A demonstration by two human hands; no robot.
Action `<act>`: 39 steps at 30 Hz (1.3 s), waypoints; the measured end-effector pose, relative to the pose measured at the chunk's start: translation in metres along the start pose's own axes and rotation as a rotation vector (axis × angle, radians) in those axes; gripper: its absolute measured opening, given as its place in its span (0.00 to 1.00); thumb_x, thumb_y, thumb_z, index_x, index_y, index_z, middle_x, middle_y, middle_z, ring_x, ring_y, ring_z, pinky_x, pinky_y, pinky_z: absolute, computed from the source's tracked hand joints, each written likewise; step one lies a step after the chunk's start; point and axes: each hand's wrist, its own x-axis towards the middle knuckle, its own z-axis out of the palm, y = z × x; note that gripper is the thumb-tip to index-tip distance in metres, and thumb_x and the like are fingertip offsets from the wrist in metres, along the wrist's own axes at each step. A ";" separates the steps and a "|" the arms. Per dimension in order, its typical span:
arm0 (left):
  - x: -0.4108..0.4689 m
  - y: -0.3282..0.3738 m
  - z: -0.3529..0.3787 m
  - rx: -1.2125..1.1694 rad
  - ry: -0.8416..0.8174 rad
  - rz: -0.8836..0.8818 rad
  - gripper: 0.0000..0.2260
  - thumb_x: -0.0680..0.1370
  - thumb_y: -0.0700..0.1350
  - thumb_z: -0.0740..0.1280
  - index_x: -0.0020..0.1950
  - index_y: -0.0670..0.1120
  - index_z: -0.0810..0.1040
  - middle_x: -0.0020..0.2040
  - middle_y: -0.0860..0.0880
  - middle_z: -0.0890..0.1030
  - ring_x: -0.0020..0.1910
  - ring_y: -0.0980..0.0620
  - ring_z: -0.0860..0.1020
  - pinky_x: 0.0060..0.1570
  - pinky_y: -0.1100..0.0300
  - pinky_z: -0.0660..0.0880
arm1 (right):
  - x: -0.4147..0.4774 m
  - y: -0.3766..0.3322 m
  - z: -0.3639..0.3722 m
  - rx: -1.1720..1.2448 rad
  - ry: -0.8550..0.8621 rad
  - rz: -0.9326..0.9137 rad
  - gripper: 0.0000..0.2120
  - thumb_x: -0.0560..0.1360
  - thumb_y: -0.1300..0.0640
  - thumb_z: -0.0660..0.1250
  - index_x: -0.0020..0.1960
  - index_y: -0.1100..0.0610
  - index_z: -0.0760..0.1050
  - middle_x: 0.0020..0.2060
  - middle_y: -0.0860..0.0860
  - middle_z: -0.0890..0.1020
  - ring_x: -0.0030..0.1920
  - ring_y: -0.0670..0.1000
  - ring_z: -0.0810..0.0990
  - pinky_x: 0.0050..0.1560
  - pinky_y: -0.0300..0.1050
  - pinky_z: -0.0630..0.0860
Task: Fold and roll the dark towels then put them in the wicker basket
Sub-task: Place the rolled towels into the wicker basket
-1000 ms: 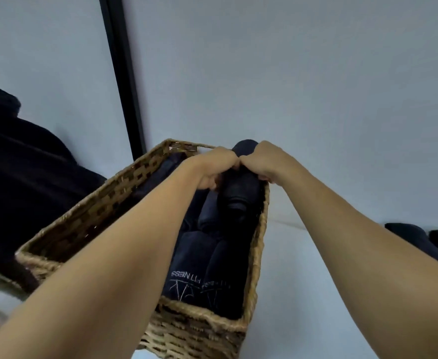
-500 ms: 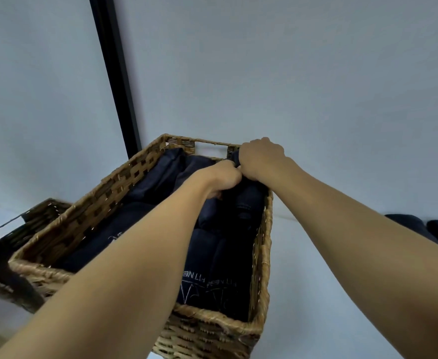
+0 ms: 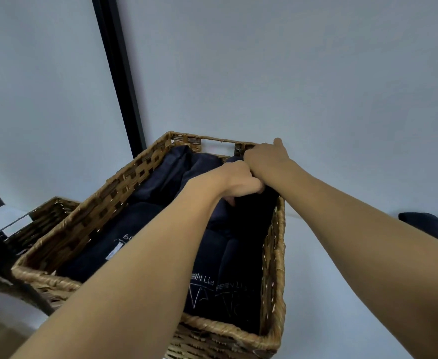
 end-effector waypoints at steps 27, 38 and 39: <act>0.024 0.186 0.156 -0.387 -0.137 -0.003 0.10 0.80 0.43 0.63 0.59 0.40 0.70 0.58 0.40 0.75 0.51 0.40 0.80 0.53 0.48 0.80 | -0.179 0.222 0.101 0.804 0.037 0.722 0.20 0.80 0.59 0.59 0.72 0.61 0.66 0.68 0.57 0.73 0.66 0.58 0.72 0.60 0.47 0.70; 0.056 0.207 0.290 -0.588 -0.170 -0.138 0.12 0.77 0.45 0.62 0.56 0.39 0.76 0.54 0.41 0.81 0.53 0.42 0.80 0.56 0.47 0.78 | -0.209 0.245 0.173 0.742 -0.090 0.891 0.10 0.80 0.51 0.60 0.45 0.57 0.69 0.35 0.51 0.74 0.38 0.54 0.73 0.30 0.44 0.64; 0.057 0.206 0.289 -0.609 -0.176 -0.150 0.13 0.77 0.46 0.63 0.58 0.39 0.76 0.54 0.41 0.81 0.52 0.42 0.80 0.56 0.47 0.79 | -0.205 0.244 0.173 0.743 -0.100 0.908 0.12 0.80 0.51 0.60 0.42 0.57 0.69 0.34 0.52 0.73 0.37 0.53 0.73 0.30 0.44 0.64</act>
